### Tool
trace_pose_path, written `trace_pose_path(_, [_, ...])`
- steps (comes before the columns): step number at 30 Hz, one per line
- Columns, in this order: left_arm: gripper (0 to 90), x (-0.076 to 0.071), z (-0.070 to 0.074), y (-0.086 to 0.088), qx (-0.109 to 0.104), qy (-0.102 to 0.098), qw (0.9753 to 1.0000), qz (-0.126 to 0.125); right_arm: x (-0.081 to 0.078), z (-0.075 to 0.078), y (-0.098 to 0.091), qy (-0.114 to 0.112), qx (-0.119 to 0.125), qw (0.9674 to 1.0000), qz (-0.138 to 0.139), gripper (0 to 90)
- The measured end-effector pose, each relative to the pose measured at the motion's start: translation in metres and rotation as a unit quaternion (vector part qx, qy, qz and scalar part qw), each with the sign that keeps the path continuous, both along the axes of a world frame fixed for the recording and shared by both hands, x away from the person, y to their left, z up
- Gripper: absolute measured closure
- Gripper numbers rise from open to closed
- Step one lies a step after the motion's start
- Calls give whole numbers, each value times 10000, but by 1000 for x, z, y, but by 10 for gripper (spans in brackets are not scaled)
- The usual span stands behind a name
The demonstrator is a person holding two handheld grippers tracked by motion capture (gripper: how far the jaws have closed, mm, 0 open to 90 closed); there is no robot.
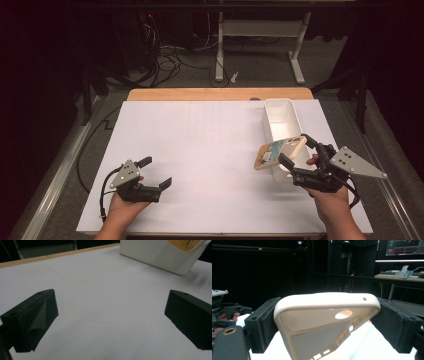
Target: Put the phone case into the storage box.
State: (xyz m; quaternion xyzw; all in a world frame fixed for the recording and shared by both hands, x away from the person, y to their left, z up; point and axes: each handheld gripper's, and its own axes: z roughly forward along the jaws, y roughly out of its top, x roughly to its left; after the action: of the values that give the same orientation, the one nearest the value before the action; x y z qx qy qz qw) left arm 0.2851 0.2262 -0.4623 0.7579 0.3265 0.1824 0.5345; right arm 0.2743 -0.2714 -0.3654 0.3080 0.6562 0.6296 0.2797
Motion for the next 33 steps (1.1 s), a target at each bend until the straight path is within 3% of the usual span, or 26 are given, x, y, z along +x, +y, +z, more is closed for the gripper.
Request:
trace_pose_path(19, [1, -1, 1, 0, -20, -58, 10000, 18, -5, 14, -24, -269, 229, 9988, -349, 132])
trace_pose_path(33, [1, -1, 1, 0, -2, -102, 9999, 33, -8, 20, -41, -451, 343, 9957, -731, 133])
